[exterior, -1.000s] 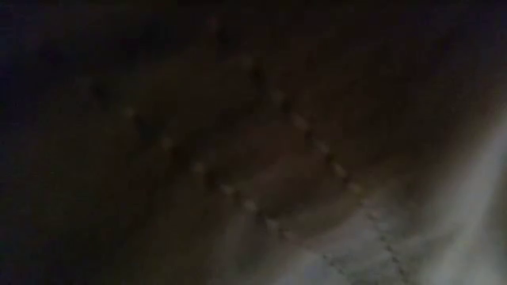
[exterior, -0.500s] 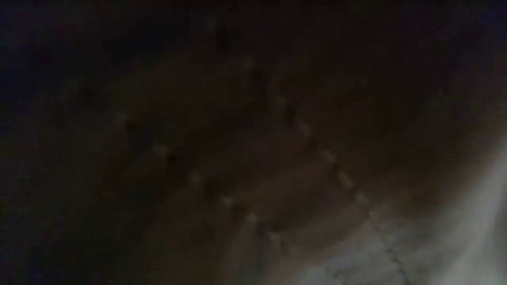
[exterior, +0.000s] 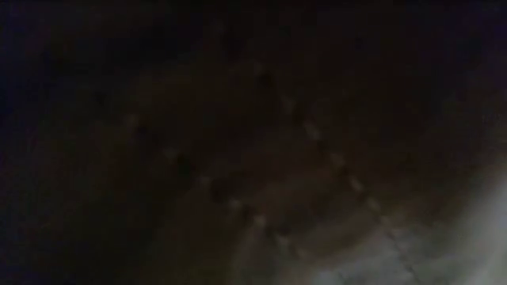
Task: Sort clothes
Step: Put the brown shorts into the white laundry bin
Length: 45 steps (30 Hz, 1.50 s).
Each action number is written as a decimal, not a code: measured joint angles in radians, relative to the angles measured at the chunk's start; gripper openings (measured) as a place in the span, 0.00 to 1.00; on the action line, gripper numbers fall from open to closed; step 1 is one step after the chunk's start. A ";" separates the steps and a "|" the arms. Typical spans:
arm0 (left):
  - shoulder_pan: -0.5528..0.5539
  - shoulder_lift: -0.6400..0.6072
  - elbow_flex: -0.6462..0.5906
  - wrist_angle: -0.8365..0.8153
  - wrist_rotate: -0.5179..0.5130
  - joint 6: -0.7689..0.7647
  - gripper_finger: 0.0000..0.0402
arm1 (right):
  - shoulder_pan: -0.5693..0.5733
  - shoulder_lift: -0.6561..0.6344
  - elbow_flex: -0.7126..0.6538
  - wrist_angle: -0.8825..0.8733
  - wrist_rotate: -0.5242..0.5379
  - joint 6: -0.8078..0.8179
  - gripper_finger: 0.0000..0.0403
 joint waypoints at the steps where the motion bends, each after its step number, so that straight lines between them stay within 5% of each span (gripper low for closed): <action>1: 0.000 -0.002 0.002 0.000 0.003 0.006 0.04 | 0.000 0.000 0.000 0.000 0.000 0.000 0.00; 11: -0.046 -0.198 0.029 -0.057 0.066 0.156 0.01 | 0.008 0.000 0.000 -0.006 0.000 0.001 0.00; 21: -0.135 -0.445 0.031 -0.252 -0.133 0.185 0.00 | 0.013 0.000 0.000 -0.007 0.004 0.000 0.00; 28: -0.174 -0.520 0.031 -0.224 -0.163 0.236 0.00 | 0.013 0.000 0.000 -0.001 0.043 -0.017 0.00; 36: -0.252 -0.709 0.150 -0.159 -0.299 0.570 0.00 | 0.007 -0.042 0.000 0.192 0.184 -0.275 0.00; 45: -0.278 -0.851 0.427 -0.152 -0.409 1.072 0.00 | -0.071 -0.209 0.000 0.430 0.116 -0.571 0.00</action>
